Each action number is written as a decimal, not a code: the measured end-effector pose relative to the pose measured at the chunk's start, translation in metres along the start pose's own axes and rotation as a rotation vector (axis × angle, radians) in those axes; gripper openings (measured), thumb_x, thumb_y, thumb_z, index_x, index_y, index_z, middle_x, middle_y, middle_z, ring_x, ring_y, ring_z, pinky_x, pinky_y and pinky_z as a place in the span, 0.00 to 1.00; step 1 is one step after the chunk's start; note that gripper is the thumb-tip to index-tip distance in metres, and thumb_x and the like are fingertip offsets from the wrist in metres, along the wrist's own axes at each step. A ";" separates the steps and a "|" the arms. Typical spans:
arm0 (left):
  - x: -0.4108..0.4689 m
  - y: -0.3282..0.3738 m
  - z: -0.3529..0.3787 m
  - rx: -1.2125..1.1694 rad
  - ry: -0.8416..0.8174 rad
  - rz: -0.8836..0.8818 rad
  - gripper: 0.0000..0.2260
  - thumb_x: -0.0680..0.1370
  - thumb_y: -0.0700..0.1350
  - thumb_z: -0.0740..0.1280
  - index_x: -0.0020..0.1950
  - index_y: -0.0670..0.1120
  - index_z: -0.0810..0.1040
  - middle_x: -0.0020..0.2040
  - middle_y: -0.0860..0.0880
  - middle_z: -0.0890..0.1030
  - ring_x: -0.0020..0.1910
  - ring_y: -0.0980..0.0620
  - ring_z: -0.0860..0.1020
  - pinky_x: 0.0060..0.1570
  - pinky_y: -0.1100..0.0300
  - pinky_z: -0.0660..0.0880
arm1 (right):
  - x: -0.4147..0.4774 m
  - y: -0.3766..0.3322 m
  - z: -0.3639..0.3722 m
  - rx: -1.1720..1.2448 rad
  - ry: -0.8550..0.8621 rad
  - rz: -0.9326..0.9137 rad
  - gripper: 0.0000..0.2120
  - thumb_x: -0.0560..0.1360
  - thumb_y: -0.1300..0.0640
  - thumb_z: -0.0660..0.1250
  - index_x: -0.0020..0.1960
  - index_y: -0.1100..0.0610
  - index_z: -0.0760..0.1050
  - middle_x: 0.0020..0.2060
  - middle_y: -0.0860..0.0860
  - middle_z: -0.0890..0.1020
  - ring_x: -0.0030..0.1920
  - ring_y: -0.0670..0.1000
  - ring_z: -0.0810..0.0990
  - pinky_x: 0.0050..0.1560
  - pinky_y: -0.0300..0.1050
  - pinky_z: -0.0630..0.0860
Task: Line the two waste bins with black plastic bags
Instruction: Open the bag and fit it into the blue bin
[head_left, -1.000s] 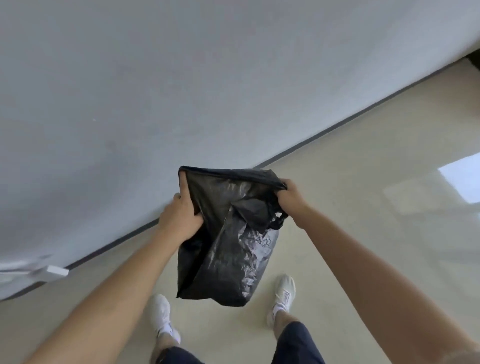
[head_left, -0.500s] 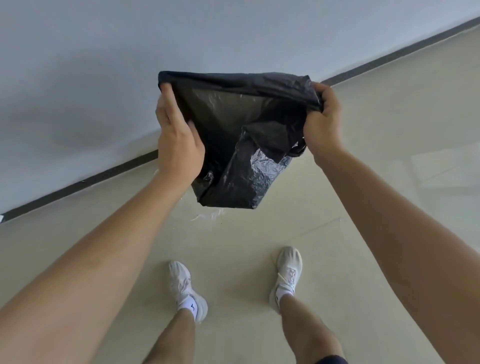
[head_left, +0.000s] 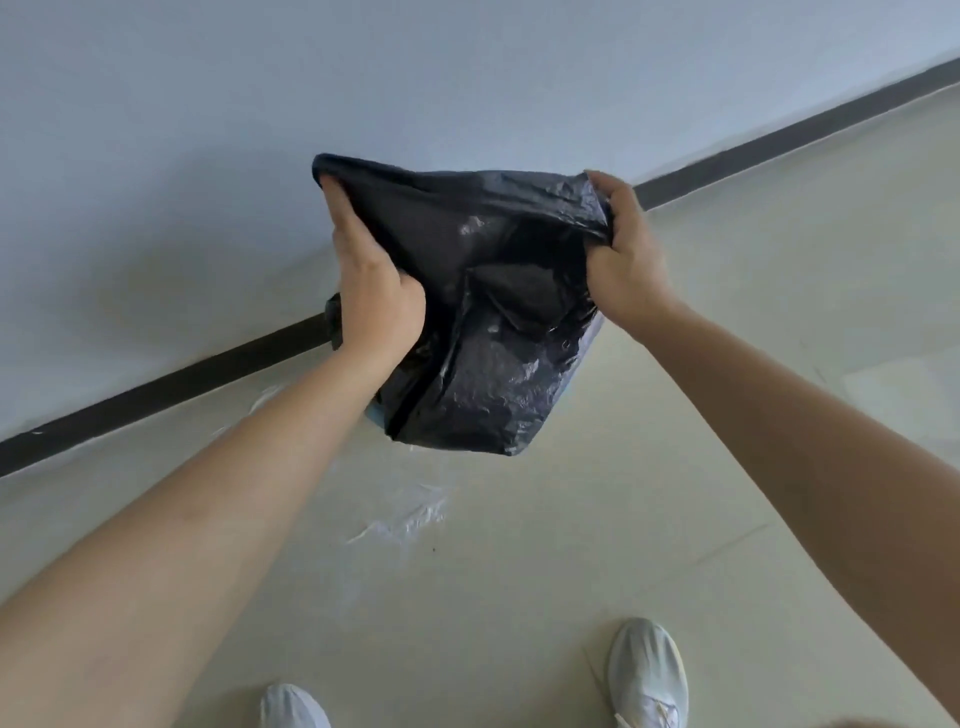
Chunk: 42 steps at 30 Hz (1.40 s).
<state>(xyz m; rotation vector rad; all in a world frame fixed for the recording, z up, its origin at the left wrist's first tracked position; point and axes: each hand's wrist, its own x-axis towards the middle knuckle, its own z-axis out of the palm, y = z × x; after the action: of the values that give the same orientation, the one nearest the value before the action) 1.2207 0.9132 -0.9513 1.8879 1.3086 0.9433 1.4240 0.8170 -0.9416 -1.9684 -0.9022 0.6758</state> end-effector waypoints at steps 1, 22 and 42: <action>0.014 -0.002 0.010 -0.055 0.014 0.045 0.39 0.77 0.35 0.65 0.77 0.37 0.39 0.78 0.37 0.50 0.71 0.63 0.55 0.68 0.76 0.54 | 0.010 0.001 0.003 -0.008 0.022 -0.083 0.33 0.70 0.69 0.55 0.73 0.51 0.66 0.60 0.50 0.77 0.64 0.54 0.73 0.68 0.51 0.70; -0.016 -0.112 0.001 0.721 -0.747 0.161 0.40 0.71 0.30 0.56 0.77 0.60 0.53 0.80 0.52 0.38 0.45 0.50 0.81 0.38 0.61 0.75 | -0.023 0.072 0.104 -0.709 -0.944 0.244 0.21 0.78 0.50 0.65 0.68 0.59 0.72 0.61 0.57 0.80 0.57 0.60 0.81 0.61 0.56 0.78; 0.028 -0.120 -0.037 0.850 -0.443 0.176 0.35 0.72 0.60 0.67 0.75 0.48 0.60 0.70 0.44 0.71 0.63 0.41 0.74 0.54 0.48 0.75 | 0.004 0.056 0.048 -1.196 0.009 -0.645 0.26 0.78 0.61 0.60 0.74 0.50 0.57 0.58 0.56 0.72 0.42 0.59 0.79 0.36 0.52 0.73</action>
<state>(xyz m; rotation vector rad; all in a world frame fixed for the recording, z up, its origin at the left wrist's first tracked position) 1.1381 0.9790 -1.0247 2.6715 1.3791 -0.0359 1.4101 0.8219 -1.0139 -2.3585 -2.1136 -0.3783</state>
